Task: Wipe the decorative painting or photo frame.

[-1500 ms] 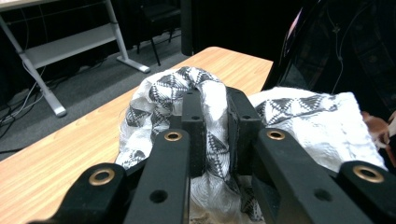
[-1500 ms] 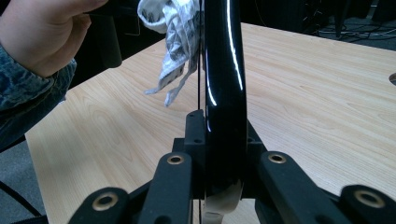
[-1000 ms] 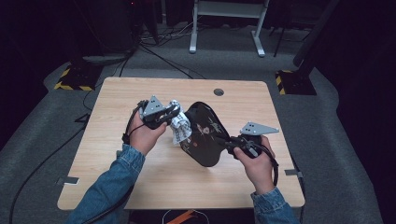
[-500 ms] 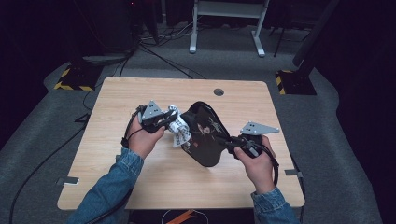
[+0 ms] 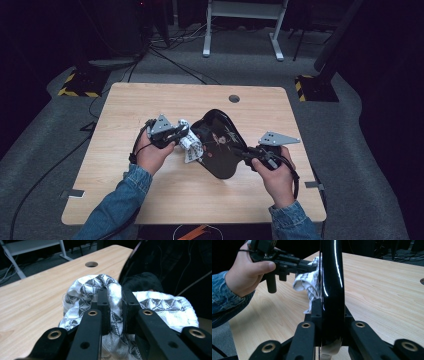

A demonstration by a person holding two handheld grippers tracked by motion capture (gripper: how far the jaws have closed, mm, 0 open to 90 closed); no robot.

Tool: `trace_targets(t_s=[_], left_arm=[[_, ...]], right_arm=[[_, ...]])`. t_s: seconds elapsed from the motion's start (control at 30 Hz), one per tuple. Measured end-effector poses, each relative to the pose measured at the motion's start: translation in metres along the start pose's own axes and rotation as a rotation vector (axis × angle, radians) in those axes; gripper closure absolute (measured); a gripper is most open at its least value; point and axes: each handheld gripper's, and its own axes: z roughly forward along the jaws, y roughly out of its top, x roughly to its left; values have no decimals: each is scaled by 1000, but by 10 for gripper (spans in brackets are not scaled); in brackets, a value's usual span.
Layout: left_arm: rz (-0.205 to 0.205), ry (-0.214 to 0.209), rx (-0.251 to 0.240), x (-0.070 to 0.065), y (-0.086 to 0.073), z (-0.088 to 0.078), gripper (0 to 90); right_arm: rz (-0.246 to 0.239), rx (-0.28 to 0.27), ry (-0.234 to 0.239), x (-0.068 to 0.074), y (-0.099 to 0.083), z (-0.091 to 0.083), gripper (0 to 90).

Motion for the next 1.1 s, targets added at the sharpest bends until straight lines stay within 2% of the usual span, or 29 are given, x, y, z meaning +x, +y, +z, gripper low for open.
trace_targets(t_s=[0.53, 0.6, 0.7, 1.0, 1.03, 1.1], left_arm=[[-30, -44, 76, -1, -24, 14, 800], [-17, -44, 90, 0, -26, 15, 800], [-19, -50, 100, 0, -28, 17, 799], [-54, -88, 153, -2, -37, 24, 797], [-41, -82, 160, -2, -37, 24, 797], [-41, -87, 169, -2, -38, 25, 797]], right_arm=[[1, -4, -1, 0, -1, 1, 807], [1, -4, -1, 0, -1, 1, 806], [2, -4, -2, 0, -1, 1, 806], [2, -4, -1, 0, -1, 1, 806], [2, -4, -2, 0, -1, 1, 806], [1, -4, -2, 0, -1, 1, 806]])
